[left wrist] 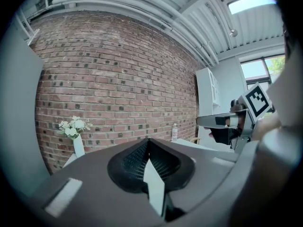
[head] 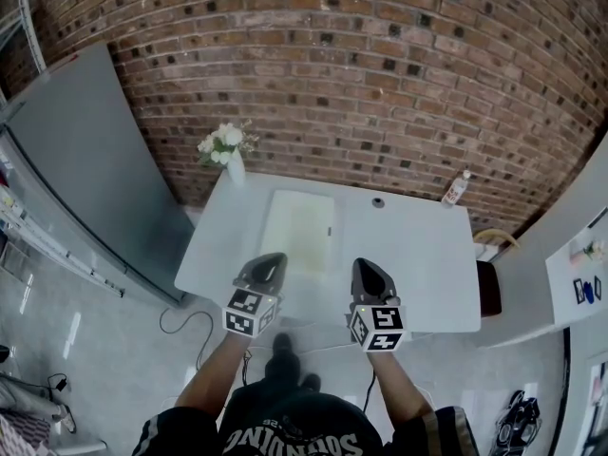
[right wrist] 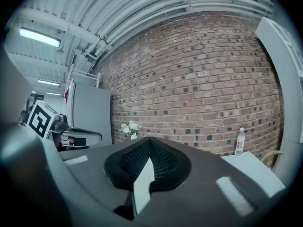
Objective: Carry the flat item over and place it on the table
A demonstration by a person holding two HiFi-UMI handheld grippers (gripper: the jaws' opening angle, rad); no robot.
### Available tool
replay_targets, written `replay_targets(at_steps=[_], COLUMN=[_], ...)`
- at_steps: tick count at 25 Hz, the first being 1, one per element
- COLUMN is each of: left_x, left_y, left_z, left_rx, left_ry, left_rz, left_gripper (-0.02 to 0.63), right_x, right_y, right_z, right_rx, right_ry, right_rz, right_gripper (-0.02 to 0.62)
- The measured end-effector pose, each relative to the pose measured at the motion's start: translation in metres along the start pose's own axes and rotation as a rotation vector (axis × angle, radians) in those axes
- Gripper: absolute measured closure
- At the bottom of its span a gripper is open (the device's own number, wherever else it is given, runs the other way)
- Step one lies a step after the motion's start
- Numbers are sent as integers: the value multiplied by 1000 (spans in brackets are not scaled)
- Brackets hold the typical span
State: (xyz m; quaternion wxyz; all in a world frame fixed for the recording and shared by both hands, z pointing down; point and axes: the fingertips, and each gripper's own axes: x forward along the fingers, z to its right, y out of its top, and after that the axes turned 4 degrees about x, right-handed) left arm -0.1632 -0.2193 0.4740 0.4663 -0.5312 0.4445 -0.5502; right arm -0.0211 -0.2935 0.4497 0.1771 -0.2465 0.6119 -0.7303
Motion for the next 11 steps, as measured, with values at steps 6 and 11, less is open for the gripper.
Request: replay_targets(at_steps=[6, 11], left_x=[1, 6], left_y=[-4, -4], left_z=[3, 6], left_rx=[3, 13], left_ry=[-3, -14], left_rz=[-2, -5], left_gripper=[598, 598], right_x=[-1, 0], right_y=[1, 1], right_z=[4, 7], right_rx=[7, 15], right_ry=[-3, -5], right_rz=[6, 8], right_gripper=[595, 595])
